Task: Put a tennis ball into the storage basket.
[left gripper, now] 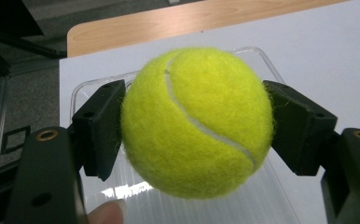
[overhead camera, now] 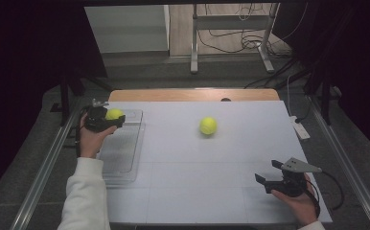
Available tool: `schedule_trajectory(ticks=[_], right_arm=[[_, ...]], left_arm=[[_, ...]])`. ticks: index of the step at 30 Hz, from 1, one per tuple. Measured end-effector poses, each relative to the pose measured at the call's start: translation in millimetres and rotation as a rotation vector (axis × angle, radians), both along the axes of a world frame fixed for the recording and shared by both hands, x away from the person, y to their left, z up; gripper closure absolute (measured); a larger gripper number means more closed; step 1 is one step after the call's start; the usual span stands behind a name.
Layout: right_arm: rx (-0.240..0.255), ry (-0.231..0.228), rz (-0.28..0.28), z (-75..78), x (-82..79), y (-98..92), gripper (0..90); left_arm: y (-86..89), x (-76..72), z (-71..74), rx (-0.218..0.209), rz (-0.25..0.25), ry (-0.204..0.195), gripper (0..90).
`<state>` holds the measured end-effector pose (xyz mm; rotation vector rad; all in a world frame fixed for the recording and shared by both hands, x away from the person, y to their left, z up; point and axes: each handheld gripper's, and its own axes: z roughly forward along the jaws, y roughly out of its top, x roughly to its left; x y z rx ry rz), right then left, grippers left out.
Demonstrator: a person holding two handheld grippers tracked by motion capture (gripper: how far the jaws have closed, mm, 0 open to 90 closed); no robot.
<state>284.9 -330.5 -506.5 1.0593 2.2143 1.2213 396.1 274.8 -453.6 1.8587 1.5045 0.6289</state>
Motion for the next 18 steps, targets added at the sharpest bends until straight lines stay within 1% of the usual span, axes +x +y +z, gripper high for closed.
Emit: schedule_trajectory(ticks=[6, 13, 17, 18], right_arm=[[-0.001, 0.001, 0.0, -0.3, 0.3, -0.1, 12.2], [-0.001, 0.001, -0.001, -0.4, 0.3, 0.0, 12.2], [-0.002, 0.001, 0.0, -0.4, 0.2, 0.1, 12.2], [-0.002, 0.001, 0.0, -0.4, 0.2, 0.0, 12.3]], left_arm=[[1.1, 2.1, -3.0, 0.006, 0.001, 0.014, 26.8], [1.0, 5.6, -8.7, 0.028, -0.001, 0.054, 26.8], [1.3, 7.4, -12.3, 0.034, -0.003, 0.077, 26.8], [1.3, 7.4, -12.3, 0.034, -0.003, 0.077, 26.8]])
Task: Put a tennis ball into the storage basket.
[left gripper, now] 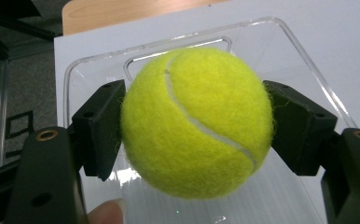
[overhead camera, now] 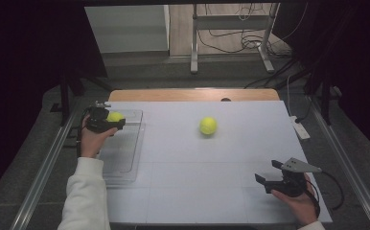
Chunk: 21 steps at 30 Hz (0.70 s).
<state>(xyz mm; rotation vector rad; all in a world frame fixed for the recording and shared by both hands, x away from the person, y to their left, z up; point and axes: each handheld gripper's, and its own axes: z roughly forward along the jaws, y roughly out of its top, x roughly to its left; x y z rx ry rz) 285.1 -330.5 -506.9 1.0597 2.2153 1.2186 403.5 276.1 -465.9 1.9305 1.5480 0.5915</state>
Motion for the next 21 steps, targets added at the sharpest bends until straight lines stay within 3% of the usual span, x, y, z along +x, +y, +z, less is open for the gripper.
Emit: schedule_trajectory(ticks=[21], right_arm=[[-0.001, 0.002, -0.001, -0.7, 0.5, -0.3, 12.3]], left_arm=[[-2.0, 10.0, -19.7, 0.069, -0.001, 0.078, 26.6]])
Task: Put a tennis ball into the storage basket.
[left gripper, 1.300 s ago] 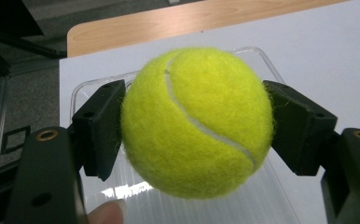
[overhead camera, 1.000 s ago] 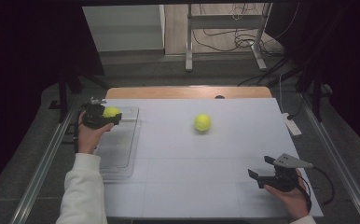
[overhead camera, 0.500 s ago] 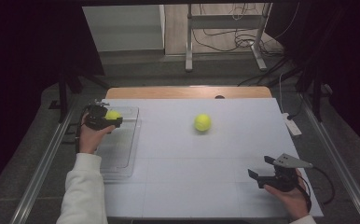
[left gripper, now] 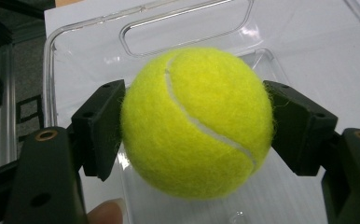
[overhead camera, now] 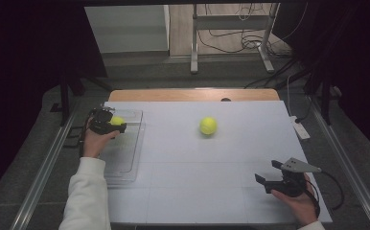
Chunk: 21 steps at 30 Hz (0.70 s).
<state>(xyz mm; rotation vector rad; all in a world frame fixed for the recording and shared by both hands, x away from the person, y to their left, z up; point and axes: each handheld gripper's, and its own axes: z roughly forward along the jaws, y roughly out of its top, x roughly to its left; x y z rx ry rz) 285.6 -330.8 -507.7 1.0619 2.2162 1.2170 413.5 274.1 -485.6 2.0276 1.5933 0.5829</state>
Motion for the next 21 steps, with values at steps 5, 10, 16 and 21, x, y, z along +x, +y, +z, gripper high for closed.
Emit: schedule_trajectory(ticks=[5, 10, 16, 21], right_arm=[[-0.003, 0.001, 0.001, 0.3, -0.3, 0.2, 12.2], [0.0, 0.0, 0.0, 0.0, 0.0, -0.1, 12.3], [0.001, 0.0, 0.0, 0.3, -0.2, -0.2, 12.2], [0.0, 0.0, 0.001, 0.2, -0.2, 0.0, 12.2]], left_arm=[[-0.1, 0.2, -0.8, 0.004, 0.005, 0.002, 26.5], [-0.2, 0.3, -1.0, 0.008, 0.008, 0.002, 26.4], [0.1, 0.7, -1.9, 0.024, 0.013, 0.007, 26.0], [-1.4, -0.8, 5.3, -0.016, 0.015, -0.027, 15.0]])
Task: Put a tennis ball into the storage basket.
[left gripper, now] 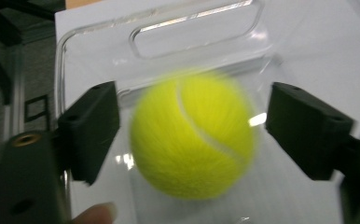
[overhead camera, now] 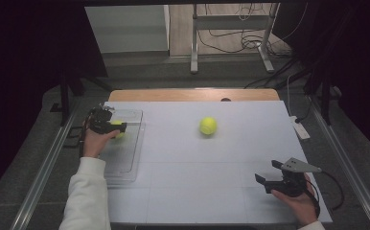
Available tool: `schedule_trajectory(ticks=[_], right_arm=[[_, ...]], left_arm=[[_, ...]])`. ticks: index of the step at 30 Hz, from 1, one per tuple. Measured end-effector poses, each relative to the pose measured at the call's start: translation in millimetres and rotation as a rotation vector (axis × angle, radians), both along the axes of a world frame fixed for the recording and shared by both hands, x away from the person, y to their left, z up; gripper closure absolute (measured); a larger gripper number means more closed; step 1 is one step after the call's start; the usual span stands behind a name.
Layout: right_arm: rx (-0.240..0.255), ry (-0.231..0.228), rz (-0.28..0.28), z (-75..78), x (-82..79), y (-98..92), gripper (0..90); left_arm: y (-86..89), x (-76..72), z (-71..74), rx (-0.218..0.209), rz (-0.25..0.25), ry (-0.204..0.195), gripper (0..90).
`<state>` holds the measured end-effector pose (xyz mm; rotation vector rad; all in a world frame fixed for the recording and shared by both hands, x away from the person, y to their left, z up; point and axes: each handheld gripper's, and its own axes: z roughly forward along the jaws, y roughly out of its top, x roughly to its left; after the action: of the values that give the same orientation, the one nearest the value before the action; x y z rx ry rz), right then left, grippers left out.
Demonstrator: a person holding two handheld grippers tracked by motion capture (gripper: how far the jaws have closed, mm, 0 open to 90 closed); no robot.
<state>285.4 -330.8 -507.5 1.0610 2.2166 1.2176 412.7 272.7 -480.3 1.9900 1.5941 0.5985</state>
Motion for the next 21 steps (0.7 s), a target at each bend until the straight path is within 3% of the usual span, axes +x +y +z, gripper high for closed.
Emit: schedule_trajectory(ticks=[8, 13, 16, 21], right_arm=[[0.001, -0.002, -0.002, 0.4, -0.4, -0.2, 12.2], [0.001, 0.0, -0.001, 0.2, -0.2, -0.6, 12.3], [-0.002, 0.0, -0.004, 0.1, 0.2, -0.9, 12.2], [-0.004, -0.002, 0.0, 0.5, -0.6, 0.7, 12.2]], left_arm=[[-5.1, -4.8, 10.8, -0.003, -0.005, -0.07, 11.6], [-9.2, -9.6, 19.5, -0.058, -0.05, -0.123, 12.3], [-13.1, -11.5, 21.9, -0.094, -0.081, -0.138, 12.3], [-20.9, -14.4, 25.1, -0.118, -0.123, -0.154, 12.0]])
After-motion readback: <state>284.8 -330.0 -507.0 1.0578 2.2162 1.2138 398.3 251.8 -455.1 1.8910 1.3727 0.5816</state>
